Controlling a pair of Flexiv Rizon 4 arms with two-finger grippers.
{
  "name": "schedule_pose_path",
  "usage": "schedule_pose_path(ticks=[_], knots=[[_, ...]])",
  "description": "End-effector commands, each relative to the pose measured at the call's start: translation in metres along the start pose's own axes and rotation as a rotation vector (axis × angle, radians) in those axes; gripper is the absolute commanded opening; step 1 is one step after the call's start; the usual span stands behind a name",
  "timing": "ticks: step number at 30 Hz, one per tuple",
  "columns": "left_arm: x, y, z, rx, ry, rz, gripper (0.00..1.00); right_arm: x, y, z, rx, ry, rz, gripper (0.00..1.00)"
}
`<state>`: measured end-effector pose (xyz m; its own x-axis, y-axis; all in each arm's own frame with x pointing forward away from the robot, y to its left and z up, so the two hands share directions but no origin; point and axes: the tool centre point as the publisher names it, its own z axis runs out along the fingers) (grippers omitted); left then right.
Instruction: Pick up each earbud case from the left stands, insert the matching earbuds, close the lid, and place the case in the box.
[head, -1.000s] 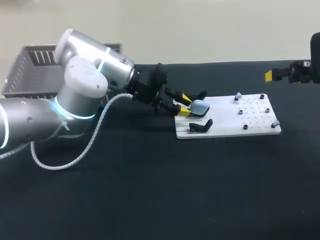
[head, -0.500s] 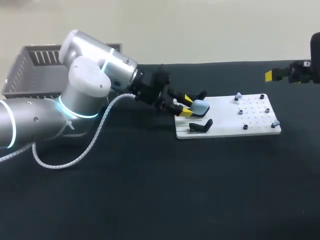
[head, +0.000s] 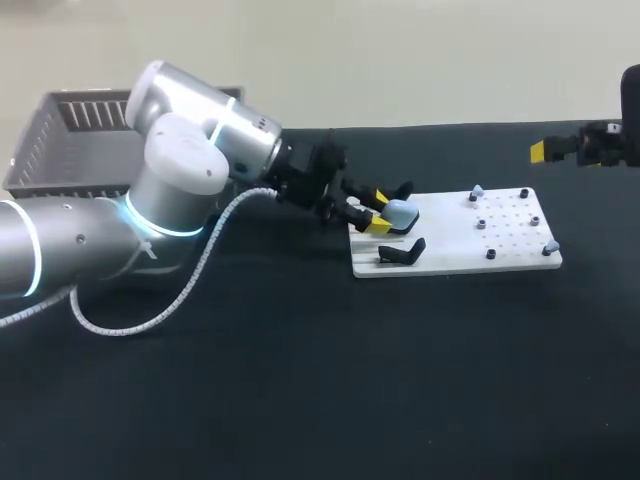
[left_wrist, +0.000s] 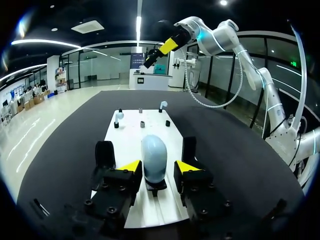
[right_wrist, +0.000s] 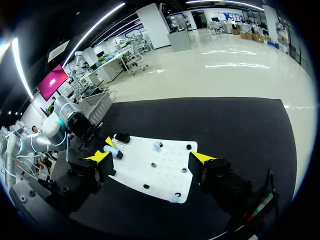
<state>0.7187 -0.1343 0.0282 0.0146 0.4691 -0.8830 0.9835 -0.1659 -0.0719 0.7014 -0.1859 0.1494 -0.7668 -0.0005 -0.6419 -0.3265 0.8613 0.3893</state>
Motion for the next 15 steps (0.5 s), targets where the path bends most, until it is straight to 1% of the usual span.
schedule_pose_path(ticks=[1, 10, 12, 15], knots=[[0.0009, 0.0021, 0.001, 0.002, -0.001, 0.003, 0.48, 0.0001, 0.0002, -0.0004, 0.002, 0.0, 0.0, 1.0], [-0.0008, 0.0055, 0.0028, 0.004, -0.001, 0.009, 0.47, 0.0001, 0.0002, -0.0004, 0.002, 0.0, 0.0, 1.0], [-0.0015, 0.0065, 0.0034, 0.004, -0.003, 0.011, 0.42, 0.0001, 0.0002, -0.0004, 0.002, 0.0, 0.0, 1.0], [-0.0024, 0.0076, 0.0051, 0.006, -0.001, 0.014, 0.44, 0.0001, 0.0002, -0.0004, 0.002, 0.0, 0.0, 1.0]])
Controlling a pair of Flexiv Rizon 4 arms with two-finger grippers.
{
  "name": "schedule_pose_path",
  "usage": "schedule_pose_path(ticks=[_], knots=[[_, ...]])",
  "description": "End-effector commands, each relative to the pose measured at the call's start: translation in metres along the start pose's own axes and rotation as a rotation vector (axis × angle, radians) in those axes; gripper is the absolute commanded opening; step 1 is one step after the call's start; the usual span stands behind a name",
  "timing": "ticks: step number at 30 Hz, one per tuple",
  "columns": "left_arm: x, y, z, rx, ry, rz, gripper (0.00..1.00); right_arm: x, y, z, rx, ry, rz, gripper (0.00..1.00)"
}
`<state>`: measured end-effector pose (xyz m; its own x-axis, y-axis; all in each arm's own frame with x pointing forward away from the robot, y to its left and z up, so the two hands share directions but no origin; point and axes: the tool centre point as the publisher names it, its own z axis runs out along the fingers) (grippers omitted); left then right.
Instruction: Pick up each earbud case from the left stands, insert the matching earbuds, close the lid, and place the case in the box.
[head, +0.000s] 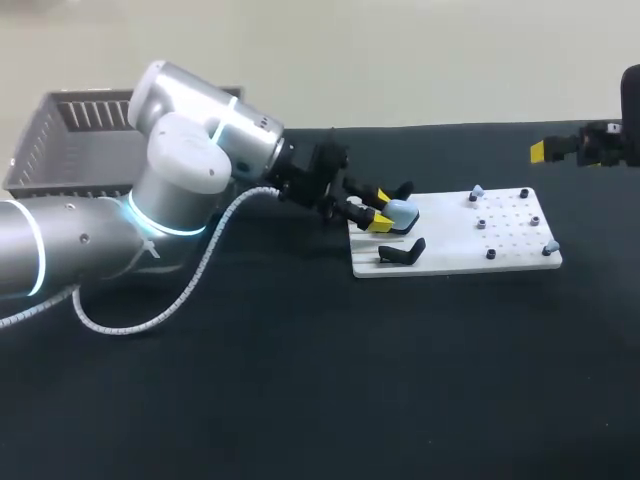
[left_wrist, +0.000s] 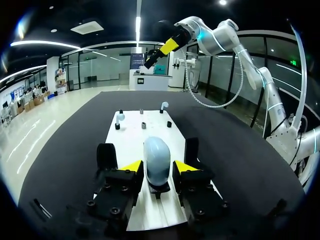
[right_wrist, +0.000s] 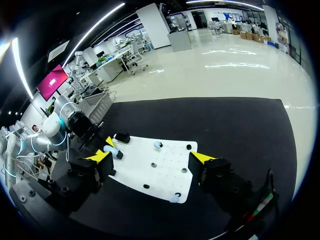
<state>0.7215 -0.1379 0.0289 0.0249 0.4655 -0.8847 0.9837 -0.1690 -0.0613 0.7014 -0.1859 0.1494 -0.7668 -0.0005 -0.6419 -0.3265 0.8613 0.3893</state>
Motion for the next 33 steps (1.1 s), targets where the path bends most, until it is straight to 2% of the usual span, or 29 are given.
schedule_pose_path(ticks=[1, 9, 11, 12, 14, 16, 20, 33], knots=[[0.0, 0.005, 0.003, 0.009, 0.001, 0.003, 0.44, 0.0, 0.0, 0.0, 0.002, 0.0, 0.0, 1.0], [0.0, 0.006, 0.008, 0.02, 0.001, 0.006, 0.38, 0.0, 0.0, 0.0, 0.002, 0.0, 0.0, 1.0], [0.0, 0.006, 0.008, 0.022, 0.003, 0.006, 0.31, 0.0, 0.0, 0.0, 0.002, 0.0, 0.0, 1.0], [0.0, 0.005, 0.008, 0.023, 0.004, 0.007, 0.21, 0.0, 0.0, 0.0, 0.002, 0.0, 0.0, 1.0], [0.0, 0.005, 0.008, 0.022, 0.005, 0.007, 0.09, 0.0, 0.0, 0.0, 0.002, 0.0, 0.0, 1.0], [0.0, 0.004, 0.008, 0.021, 0.007, 0.008, 0.04, 0.0, 0.0, 0.0, 0.002, 0.0, 0.0, 1.0], [0.0, 0.002, 0.008, 0.02, 0.011, 0.009, 0.0, 0.0, 0.0, 0.0, 0.002, 0.0, 0.0, 1.0], [-0.016, -0.018, -0.008, -0.048, -0.011, 0.051, 0.0, 0.0, 0.0, 0.0, 0.002, 0.0, 0.0, 1.0]])
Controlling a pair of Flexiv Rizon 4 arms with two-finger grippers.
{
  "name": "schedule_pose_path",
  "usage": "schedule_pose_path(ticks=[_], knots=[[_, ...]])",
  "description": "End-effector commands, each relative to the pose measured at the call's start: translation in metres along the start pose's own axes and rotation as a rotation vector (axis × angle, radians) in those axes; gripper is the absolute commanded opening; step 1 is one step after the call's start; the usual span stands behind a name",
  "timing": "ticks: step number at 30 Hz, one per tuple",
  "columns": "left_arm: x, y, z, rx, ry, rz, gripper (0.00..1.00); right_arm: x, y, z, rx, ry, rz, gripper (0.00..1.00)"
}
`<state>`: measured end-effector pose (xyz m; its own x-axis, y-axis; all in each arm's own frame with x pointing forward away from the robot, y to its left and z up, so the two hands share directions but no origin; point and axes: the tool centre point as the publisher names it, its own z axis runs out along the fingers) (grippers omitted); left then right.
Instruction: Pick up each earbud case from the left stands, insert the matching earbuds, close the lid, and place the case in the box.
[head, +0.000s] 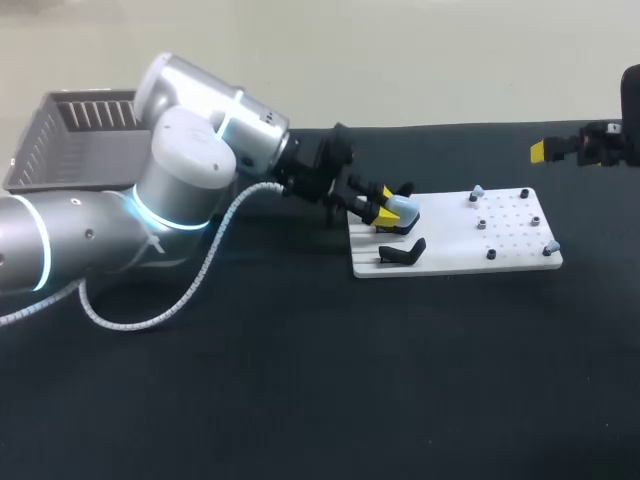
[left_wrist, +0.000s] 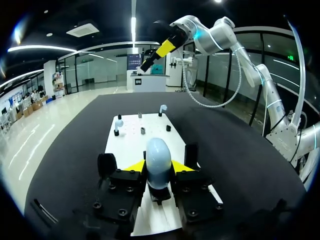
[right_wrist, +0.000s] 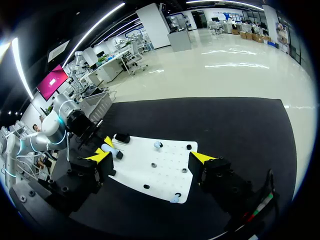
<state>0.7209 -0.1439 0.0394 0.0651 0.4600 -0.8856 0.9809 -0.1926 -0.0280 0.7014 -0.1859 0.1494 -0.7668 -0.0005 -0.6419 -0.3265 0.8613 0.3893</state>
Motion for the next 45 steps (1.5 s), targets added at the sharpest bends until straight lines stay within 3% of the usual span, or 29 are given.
schedule_pose_path(ticks=[1, 14, 32, 45], knots=[[-0.008, -0.02, -0.01, -0.061, -0.016, 0.016, 0.0, 0.0, 0.0, 0.0, 0.002, 0.0, 0.0, 1.0], [-0.046, -0.042, -0.022, -0.116, -0.194, 0.044, 0.0, 0.0, 0.0, 0.0, 0.002, 0.0, 0.0, 1.0], [-0.053, -0.054, -0.026, -0.135, -0.34, 0.028, 0.0, 0.0, 0.0, 0.0, 0.002, 0.0, 0.0, 1.0], [-0.059, -0.053, -0.02, -0.116, -0.383, 0.045, 0.0, 0.0, 0.0, 0.0, 0.002, 0.0, 0.0, 1.0]])
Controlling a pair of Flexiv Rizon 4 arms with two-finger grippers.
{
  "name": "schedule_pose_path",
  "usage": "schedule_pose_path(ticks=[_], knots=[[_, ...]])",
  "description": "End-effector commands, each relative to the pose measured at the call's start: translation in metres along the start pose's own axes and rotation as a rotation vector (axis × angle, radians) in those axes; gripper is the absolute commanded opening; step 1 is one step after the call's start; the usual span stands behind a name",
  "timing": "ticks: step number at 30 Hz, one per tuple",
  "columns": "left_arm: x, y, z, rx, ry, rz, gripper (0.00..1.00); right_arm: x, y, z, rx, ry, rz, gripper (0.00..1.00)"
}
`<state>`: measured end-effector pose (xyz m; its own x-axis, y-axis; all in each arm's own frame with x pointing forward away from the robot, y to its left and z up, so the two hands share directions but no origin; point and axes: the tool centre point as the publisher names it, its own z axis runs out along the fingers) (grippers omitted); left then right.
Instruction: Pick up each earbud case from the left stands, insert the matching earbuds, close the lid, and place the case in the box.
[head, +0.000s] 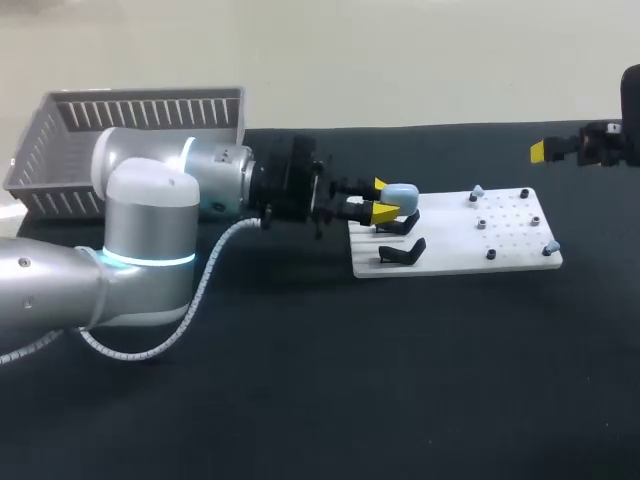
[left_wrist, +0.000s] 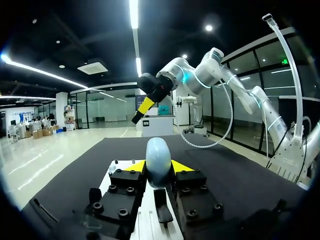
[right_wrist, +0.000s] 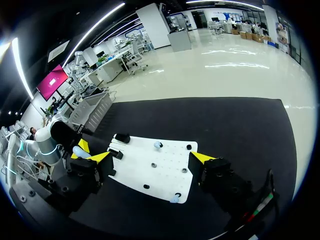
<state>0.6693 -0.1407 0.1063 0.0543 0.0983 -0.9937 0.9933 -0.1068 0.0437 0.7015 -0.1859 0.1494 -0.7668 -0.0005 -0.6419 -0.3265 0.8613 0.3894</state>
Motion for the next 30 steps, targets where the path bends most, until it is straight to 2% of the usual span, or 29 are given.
schedule_pose_path(ticks=[1, 24, 30], knots=[[0.004, 0.0, 0.003, -0.011, -0.004, 0.003, 0.0, 0.0, 0.0, 0.0, 0.002, 0.0, 0.0, 1.0], [0.006, 0.002, 0.003, 0.004, -0.002, 0.015, 0.0, 0.0, 0.0, 0.0, 0.002, 0.0, 0.0, 1.0], [0.006, 0.002, 0.003, 0.004, -0.002, 0.015, 0.0, 0.02, 0.025, -0.021, 0.005, -0.019, -0.093, 1.0]])
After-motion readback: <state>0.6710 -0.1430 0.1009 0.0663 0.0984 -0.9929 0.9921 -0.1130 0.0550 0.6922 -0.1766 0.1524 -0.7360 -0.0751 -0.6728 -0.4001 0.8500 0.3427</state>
